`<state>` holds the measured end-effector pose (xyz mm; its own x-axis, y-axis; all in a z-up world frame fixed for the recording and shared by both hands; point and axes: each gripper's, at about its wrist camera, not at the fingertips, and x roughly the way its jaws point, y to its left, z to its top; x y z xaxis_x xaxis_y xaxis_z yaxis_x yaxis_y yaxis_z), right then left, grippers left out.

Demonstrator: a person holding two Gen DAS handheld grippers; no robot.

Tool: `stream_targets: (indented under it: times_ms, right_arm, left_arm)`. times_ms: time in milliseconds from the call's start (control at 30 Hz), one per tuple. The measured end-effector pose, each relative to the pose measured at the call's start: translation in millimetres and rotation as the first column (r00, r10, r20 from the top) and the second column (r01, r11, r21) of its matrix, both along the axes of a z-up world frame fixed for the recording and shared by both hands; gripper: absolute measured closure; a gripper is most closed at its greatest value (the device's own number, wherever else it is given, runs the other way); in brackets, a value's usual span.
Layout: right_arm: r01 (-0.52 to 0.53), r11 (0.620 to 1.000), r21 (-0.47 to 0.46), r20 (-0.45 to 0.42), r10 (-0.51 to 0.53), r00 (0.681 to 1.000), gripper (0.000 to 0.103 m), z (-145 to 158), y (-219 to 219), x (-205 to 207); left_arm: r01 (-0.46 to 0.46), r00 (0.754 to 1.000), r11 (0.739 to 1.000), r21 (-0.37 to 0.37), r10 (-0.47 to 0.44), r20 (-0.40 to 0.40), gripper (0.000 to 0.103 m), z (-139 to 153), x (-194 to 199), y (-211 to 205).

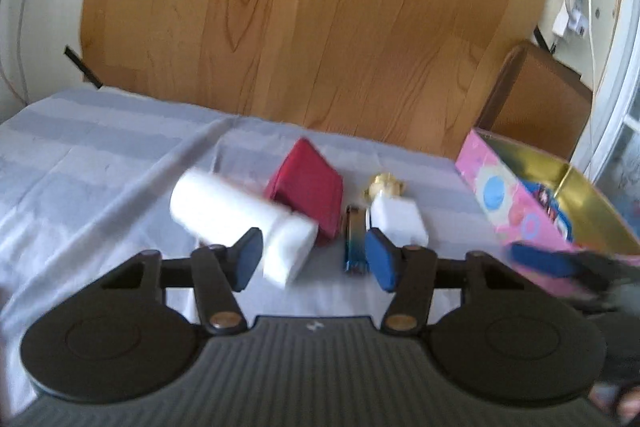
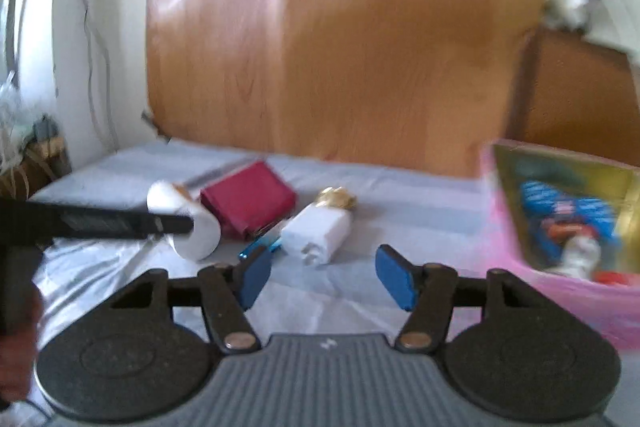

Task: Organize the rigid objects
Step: 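Grasp the white charger plug with the right tool, then carry the white plug into the pink tin and open the right tool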

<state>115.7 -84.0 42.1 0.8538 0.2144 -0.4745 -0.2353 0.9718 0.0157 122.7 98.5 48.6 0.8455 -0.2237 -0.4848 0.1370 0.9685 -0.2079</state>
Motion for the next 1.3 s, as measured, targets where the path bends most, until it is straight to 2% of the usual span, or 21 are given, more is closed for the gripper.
stream_targets:
  times_ms: [100, 233, 333, 367, 400, 433, 467, 500, 567, 667, 767, 867, 933, 1033, 1100, 1133, 1167, 1200, 1233, 1300]
  right_arm:
    - [-0.034, 0.998, -0.057, -0.034, 0.032, 0.999, 0.031, -17, 17, 36]
    - [-0.079, 0.996, -0.033, -0.127, 0.074, 0.989, 0.030, -34, 17, 71]
    - [-0.124, 0.992, 0.004, -0.158, 0.123, 0.980, 0.031, -35, 10, 84]
    - [-0.140, 0.990, -0.005, -0.160, 0.137, 0.978, 0.033, -35, 10, 88]
    - [-0.145, 0.989, -0.027, -0.161, 0.139, 0.977, 0.040, -36, 11, 91]
    - [-0.158, 0.987, -0.032, -0.172, 0.151, 0.973, 0.042, -37, 12, 94]
    - [-0.157, 0.987, -0.027, -0.174, 0.150, 0.973, 0.042, -38, 12, 95]
    - [-0.157, 0.987, -0.029, -0.172, 0.150, 0.974, 0.043, -38, 12, 95]
    - [-0.142, 0.989, -0.026, -0.152, 0.137, 0.979, 0.044, -37, 11, 86]
    - [-0.115, 0.993, 0.016, -0.096, 0.116, 0.989, 0.044, -25, 0, 65]
    - [-0.058, 0.998, 0.005, 0.013, 0.058, 0.998, 0.044, 3, -22, 35]
    - [0.017, 0.999, -0.036, 0.080, -0.014, 0.997, 0.044, 24, -57, 13]
    - [0.079, 0.996, -0.039, 0.086, -0.075, 0.993, 0.044, 32, -90, 3]
    - [0.176, 0.984, -0.030, 0.040, -0.175, 0.984, 0.044, 29, -141, -4]
    - [0.238, 0.971, -0.027, 0.007, -0.238, 0.971, 0.044, 21, -174, -6]
    - [0.263, 0.964, -0.032, -0.005, -0.263, 0.965, 0.043, 17, -185, -5]
    - [0.293, 0.955, -0.039, -0.018, -0.294, 0.956, 0.040, 14, -196, -4]
    - [0.319, 0.947, -0.040, -0.033, -0.320, 0.947, 0.029, 12, -206, -5]
    - [0.340, 0.940, -0.024, -0.041, -0.340, 0.939, 0.026, 12, -216, -8]
    - [0.361, 0.932, 0.026, -0.025, -0.361, 0.932, 0.025, 17, -230, -22]
  left_arm:
    - [0.092, 0.996, 0.996, 0.004, -0.092, -0.021, 0.048, 10, 27, -16]
    - [0.172, 0.980, 0.985, 0.002, -0.171, -0.098, 0.048, 4, 77, -49]
    - [0.225, 0.954, 0.974, 0.027, -0.214, -0.211, 0.048, -18, 111, -74]
    - [0.226, 0.950, 0.974, 0.019, -0.217, -0.225, 0.044, -25, 117, -78]
    - [0.227, 0.948, 0.974, -0.013, -0.224, -0.226, 0.046, -27, 120, -77]
    - [0.224, 0.945, 0.974, -0.042, -0.227, -0.237, 0.048, -27, 123, -74]
    - [0.225, 0.943, 0.973, -0.059, -0.232, -0.239, 0.063, -25, 121, -73]
    - [0.241, 0.937, 0.968, -0.075, -0.252, -0.242, 0.064, -24, 117, -73]
    - [0.238, 0.946, 0.971, -0.039, -0.240, -0.220, 0.064, -14, 102, -79]
    - [0.258, 0.952, 0.966, -0.032, -0.260, -0.163, 0.066, 12, 81, -92]
    - [0.332, 0.940, 0.943, -0.021, -0.332, -0.075, 0.066, 47, 62, -124]
    - [0.422, 0.906, 0.907, -0.008, -0.422, -0.019, 0.066, 64, 52, -170]
    - [0.483, 0.875, 0.875, -0.012, -0.483, 0.001, 0.066, 65, 51, -205]
    - [0.556, 0.831, 0.831, -0.034, -0.557, -0.011, 0.066, 51, 57, -261]
    - [0.574, 0.817, 0.818, -0.037, -0.575, -0.033, 0.063, 42, 63, -289]
    - [0.565, 0.824, 0.825, -0.027, -0.565, -0.045, 0.061, 39, 68, -302]
    - [0.541, 0.840, 0.841, -0.001, -0.540, -0.056, 0.058, 37, 71, -312]
    - [0.513, 0.858, 0.858, 0.038, -0.511, -0.057, 0.056, 39, 71, -318]
    - [0.496, 0.868, 0.866, 0.061, -0.493, -0.050, 0.056, 42, 71, -320]
    - [0.454, 0.890, 0.884, 0.111, -0.455, -0.021, 0.048, 48, 65, -315]
